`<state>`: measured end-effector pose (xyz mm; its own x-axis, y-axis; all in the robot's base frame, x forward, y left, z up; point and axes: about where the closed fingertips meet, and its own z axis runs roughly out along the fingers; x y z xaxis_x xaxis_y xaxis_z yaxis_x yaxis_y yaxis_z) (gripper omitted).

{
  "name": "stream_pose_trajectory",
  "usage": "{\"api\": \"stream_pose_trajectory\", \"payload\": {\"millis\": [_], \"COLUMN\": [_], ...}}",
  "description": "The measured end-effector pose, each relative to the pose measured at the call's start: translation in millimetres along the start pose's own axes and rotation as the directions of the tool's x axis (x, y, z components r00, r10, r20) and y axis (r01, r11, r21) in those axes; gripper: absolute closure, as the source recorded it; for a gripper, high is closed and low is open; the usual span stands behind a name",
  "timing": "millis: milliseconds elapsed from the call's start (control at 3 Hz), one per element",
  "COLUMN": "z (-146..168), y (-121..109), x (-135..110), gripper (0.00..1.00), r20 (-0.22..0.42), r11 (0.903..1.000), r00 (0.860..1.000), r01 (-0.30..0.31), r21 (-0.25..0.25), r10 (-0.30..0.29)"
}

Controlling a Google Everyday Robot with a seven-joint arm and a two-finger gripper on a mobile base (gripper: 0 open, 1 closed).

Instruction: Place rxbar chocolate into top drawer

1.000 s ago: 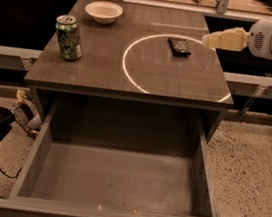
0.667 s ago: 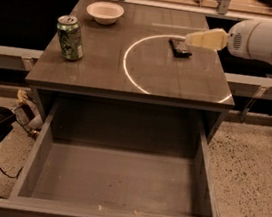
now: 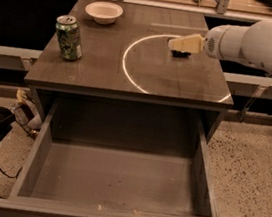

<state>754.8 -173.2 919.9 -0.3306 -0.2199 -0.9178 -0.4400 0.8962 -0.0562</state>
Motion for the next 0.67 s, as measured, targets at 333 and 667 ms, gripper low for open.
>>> {"api": "stream_pose_trajectory", "payload": {"millis": [333,667], "z": [36.6,62.4], "y": [2.1,1.2], "x": [11.2,18.1], "gripper": [0.00,0.00], "r20": [-0.006,0.000], "r11": [0.9965,0.9938], "r00": [0.997,0.994], "r01": [0.081,0.109], "r21": [0.020,0.018], "r10": [-0.081,-0.109]}}
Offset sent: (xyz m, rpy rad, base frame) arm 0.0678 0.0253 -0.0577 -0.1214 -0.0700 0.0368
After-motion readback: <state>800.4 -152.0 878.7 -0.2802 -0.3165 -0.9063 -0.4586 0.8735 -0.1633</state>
